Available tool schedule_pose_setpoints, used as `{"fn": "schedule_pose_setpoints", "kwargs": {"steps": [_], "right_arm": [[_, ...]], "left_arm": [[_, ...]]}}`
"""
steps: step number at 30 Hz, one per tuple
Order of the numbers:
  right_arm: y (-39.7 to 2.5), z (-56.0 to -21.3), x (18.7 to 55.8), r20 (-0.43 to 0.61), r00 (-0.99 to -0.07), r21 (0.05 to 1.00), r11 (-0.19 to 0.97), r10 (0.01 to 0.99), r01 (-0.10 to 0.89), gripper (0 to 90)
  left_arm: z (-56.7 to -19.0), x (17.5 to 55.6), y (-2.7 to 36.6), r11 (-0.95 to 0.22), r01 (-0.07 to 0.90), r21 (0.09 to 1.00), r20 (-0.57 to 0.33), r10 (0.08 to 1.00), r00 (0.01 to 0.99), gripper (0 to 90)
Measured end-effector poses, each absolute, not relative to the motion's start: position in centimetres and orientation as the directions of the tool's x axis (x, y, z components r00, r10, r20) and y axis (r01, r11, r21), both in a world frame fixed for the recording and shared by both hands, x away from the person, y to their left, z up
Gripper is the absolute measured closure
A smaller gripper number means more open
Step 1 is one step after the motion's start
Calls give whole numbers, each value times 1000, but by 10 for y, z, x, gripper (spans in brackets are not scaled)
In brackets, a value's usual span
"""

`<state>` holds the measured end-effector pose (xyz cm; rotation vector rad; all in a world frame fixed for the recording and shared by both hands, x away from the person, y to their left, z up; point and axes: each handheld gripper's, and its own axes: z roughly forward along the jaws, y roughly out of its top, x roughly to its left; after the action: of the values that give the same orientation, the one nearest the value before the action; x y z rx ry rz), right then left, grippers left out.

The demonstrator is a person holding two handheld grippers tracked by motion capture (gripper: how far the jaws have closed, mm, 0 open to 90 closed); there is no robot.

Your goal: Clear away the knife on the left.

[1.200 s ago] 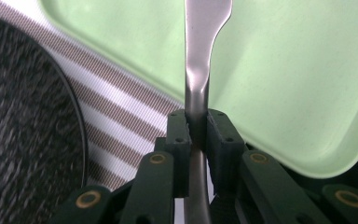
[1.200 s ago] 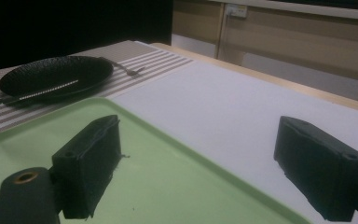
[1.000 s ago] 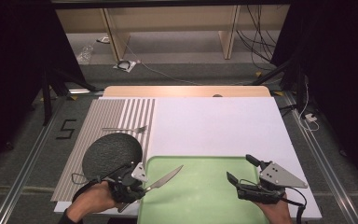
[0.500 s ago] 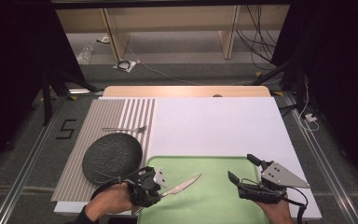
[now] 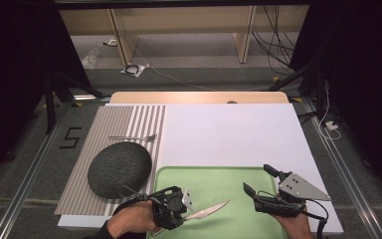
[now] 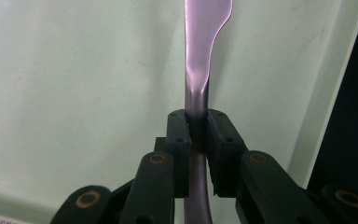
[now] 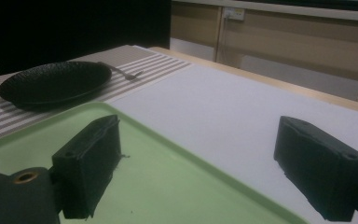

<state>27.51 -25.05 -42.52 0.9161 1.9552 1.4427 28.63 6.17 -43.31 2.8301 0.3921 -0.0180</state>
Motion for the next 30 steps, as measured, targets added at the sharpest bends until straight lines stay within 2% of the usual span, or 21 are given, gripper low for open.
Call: {"fn": "schedule_pose_setpoints", "kwargs": {"steps": [30], "right_arm": [[-250, -425, 275, -29, -629, 958, 201, 777, 204, 158]], "left_arm": [[-455, 282, 53, -948, 257, 189, -59, 251, 966, 782]]}}
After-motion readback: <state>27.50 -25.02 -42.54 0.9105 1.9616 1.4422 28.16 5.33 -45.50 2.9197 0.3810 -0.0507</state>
